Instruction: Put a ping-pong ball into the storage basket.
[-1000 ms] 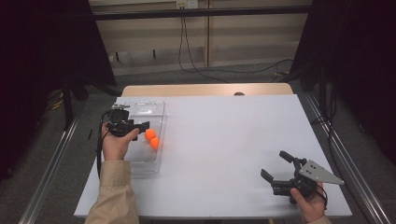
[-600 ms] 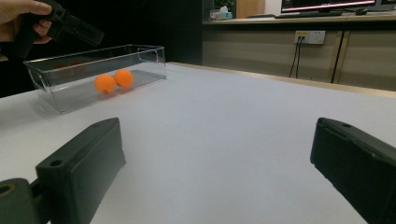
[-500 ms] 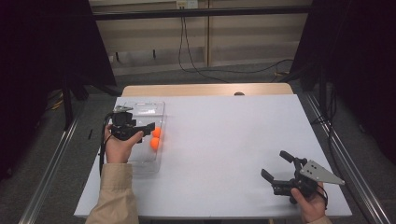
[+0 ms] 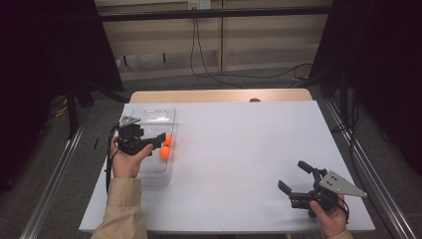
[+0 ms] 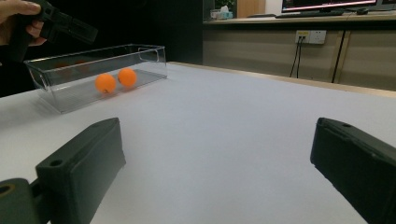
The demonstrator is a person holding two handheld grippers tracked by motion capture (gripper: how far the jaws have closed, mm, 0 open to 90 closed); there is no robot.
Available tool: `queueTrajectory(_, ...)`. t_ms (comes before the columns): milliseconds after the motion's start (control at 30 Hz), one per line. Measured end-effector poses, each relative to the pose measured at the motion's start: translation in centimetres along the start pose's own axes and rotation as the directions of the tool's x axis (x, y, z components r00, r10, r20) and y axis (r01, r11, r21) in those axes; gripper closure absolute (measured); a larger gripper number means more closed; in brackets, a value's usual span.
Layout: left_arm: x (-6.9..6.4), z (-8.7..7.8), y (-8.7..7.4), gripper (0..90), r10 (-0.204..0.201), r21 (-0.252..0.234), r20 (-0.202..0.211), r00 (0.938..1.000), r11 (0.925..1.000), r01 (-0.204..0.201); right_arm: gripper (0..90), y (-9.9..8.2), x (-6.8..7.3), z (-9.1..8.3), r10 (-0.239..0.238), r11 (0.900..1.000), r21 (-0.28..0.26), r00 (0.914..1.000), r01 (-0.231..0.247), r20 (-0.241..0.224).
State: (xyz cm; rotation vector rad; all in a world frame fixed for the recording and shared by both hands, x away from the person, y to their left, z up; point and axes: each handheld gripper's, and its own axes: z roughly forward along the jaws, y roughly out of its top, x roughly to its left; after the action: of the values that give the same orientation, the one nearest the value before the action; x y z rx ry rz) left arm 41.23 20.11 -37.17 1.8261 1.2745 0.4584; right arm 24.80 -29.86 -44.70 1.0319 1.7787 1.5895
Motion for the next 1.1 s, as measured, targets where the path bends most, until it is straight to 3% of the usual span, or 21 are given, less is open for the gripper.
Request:
queueTrajectory(367,-0.2,-1.0,-0.7,9.5,0.012,-0.041,0.02,0.9997,0.9991,-0.011,2.1,0.0,0.0,0.0,0.0,1.0,0.0,1.0,0.0,0.001)
queueTrajectory(1100,-1.1,-2.3,-2.9,7.5,0.048,-0.113,0.013,0.9988,0.9926,-0.046,2.1,0.0,-0.1,0.0,-0.002,1.0,-0.003,1.0,0.002,0.002)
